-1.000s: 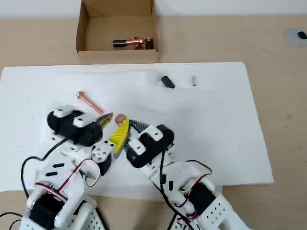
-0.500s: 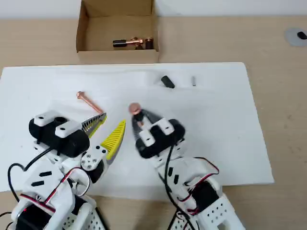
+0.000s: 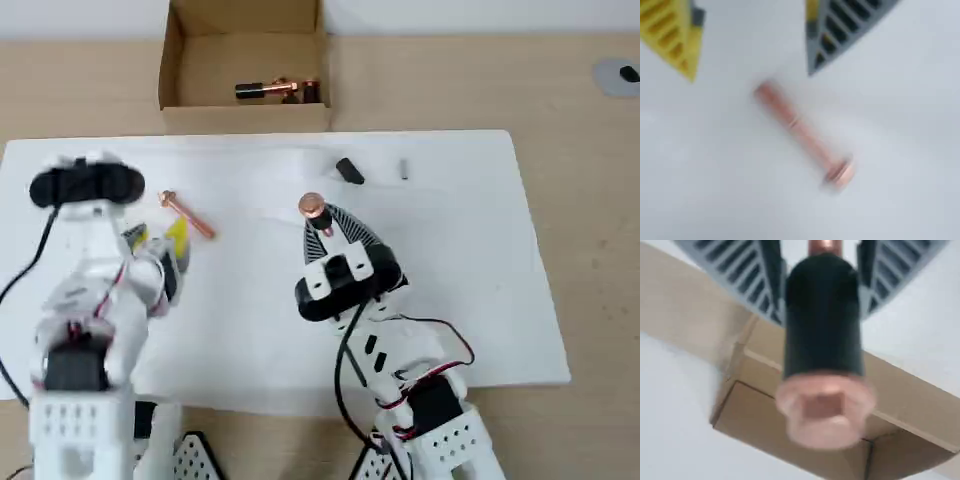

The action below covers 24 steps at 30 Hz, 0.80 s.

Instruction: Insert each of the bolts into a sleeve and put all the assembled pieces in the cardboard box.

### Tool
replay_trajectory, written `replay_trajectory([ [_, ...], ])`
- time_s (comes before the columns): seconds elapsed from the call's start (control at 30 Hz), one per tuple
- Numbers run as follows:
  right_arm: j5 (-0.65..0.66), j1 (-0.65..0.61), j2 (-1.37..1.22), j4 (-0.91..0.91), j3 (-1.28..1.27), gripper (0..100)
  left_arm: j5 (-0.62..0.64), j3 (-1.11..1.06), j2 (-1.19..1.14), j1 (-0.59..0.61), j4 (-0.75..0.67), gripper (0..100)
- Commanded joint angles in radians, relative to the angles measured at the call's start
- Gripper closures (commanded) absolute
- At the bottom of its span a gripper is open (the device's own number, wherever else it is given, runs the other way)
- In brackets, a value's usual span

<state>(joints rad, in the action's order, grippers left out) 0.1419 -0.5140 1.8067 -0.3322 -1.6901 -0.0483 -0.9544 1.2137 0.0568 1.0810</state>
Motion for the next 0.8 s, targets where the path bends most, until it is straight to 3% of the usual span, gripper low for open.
replay_trajectory([
  [0.0, 0.028, 0.016, 0.084, -0.005, 0.077, 98.9, 0.005, 0.089, -0.166, 0.052, 0.002, 84],
  [0.2, 0.028, 0.059, -0.170, -0.038, 0.311, 98.9, 0.006, 0.138, -0.325, 0.054, -0.049, 84],
  [0.37, 0.025, 0.107, -0.555, -0.040, 0.618, 98.9, 0.006, 0.135, -0.420, 0.055, -0.141, 84],
  [0.57, 0.028, 0.111, -1.010, -0.040, 0.940, 98.8, 0.028, 0.127, -0.570, 0.057, -0.158, 84],
  [0.77, 0.026, 0.114, -1.369, -0.031, 1.196, 98.8, 0.069, 0.181, -0.717, 0.140, -0.163, 84],
])
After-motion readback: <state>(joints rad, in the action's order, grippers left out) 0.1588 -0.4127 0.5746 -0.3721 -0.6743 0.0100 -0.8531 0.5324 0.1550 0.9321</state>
